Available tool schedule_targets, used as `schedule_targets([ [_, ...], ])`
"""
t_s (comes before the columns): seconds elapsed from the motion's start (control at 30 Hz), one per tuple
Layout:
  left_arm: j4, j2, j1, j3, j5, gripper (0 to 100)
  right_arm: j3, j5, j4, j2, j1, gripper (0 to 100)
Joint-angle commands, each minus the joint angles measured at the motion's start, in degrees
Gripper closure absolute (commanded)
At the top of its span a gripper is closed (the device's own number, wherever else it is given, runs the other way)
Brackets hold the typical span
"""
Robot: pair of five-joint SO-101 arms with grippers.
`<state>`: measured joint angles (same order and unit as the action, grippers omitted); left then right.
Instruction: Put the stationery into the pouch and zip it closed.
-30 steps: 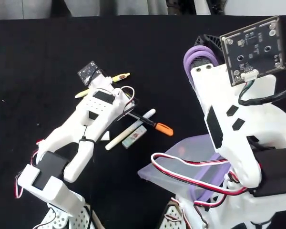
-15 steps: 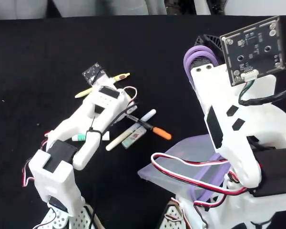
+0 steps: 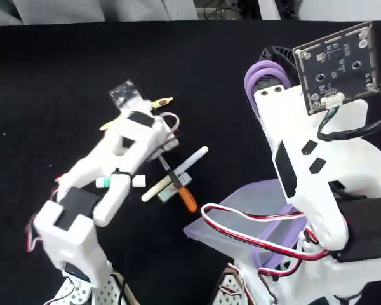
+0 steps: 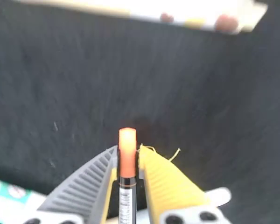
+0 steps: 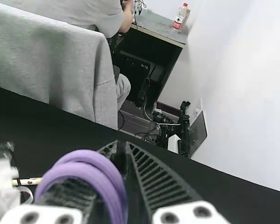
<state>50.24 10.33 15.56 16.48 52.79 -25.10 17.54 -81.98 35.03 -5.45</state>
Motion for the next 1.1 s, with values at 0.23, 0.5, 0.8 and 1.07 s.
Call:
schedule_targets([
  [0.23,0.4,-30.2,-20.0,-5.9,-0.6,97,4.0,-5.9,8.1,-0.2,-11.7,98.8],
  [0.5,0.1,-59.7,-22.7,-5.8,-0.7,97,15.0,-6.9,25.1,-0.2,-12.0,98.8],
  [0.8,-0.1,-84.7,-13.2,1.2,-8.1,97,18.9,-12.5,29.4,-0.2,-12.0,98.8],
  [1.07,-15.6,-99.6,1.5,18.2,-16.4,97,19.9,-14.5,32.8,-0.2,-12.0,98.8],
])
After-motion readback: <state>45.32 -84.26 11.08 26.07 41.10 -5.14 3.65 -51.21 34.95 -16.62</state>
